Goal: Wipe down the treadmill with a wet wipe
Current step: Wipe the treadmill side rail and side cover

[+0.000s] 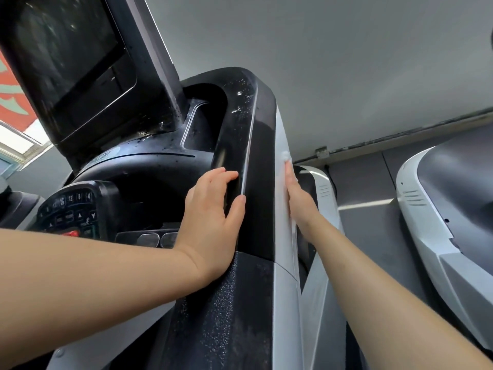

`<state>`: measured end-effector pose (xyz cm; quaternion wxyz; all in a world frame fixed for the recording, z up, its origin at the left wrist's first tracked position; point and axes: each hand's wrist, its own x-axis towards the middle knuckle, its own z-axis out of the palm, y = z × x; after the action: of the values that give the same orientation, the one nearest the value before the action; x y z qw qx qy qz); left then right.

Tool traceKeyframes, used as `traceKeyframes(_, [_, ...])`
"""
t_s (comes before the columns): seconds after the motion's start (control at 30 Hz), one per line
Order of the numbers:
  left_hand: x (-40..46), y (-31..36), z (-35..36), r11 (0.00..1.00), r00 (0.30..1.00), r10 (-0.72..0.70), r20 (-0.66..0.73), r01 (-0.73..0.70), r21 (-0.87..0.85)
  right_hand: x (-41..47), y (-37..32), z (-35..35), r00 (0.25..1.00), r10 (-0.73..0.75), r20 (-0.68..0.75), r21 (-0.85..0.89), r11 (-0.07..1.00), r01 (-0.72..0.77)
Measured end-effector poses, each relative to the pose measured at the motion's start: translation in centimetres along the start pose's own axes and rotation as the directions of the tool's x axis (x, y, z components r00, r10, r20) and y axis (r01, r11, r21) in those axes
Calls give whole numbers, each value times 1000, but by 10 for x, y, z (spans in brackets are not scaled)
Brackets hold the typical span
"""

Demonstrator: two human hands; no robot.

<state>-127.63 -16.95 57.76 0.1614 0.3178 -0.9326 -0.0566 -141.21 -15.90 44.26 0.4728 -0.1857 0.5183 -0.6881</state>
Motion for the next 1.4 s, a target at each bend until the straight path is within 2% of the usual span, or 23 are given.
traceKeyframes(0.1, [0, 0, 0, 1000, 1000, 0, 4, 0, -11, -5, 26, -6, 990, 137, -27, -11, 990, -137])
traceKeyframes(0.2, [-1, 0, 0, 1000, 1000, -11, 15, 11, -17, -34, 54, -1, 984, 174, -29, 9, 985, -173])
traceKeyframes(0.4, [0, -2, 0, 1000, 1000, -7, 6, 7, -20, -37, 21, 5, 999, -22, 28, 68, 998, 20])
traceKeyframes(0.57, [1, -3, 0, 1000, 1000, -10, 12, 10, -10, -36, 16, -5, 979, 204, -9, 50, 978, -204])
traceKeyframes(0.63, [2, -2, 0, 1000, 1000, -14, 12, 14, -8, -57, 21, -2, 990, 141, 30, 102, 984, -143])
traceKeyframes(0.77, [1, -1, 0, 1000, 1000, -21, 11, 21, 1, -81, 16, 8, 976, -198, 88, 94, 977, 190])
traceKeyframes(0.8, [1, -1, 0, 1000, 1000, -23, 12, 23, 0, -75, 11, 6, 976, -203, 84, 79, 977, 196])
traceKeyframes(0.93, [1, 0, 0, 1000, 999, -28, 20, 28, 12, -54, -3, -7, 997, -13, 70, 31, 999, 11])
traceKeyframes(1.1, [1, 0, 1, 999, 999, -29, 21, 29, 22, -95, 18, -1, 984, -127, 121, 39, 992, 124])
traceKeyframes(1.27, [2, 1, 0, 999, 999, -37, 25, 37, 18, -60, -6, -8, 997, 25, 79, 3, 1000, -26])
traceKeyframes(1.4, [2, 0, -1, 999, 999, -46, 29, 45, 11, -74, 1, 7, 996, -18, 82, -14, 1000, 20])
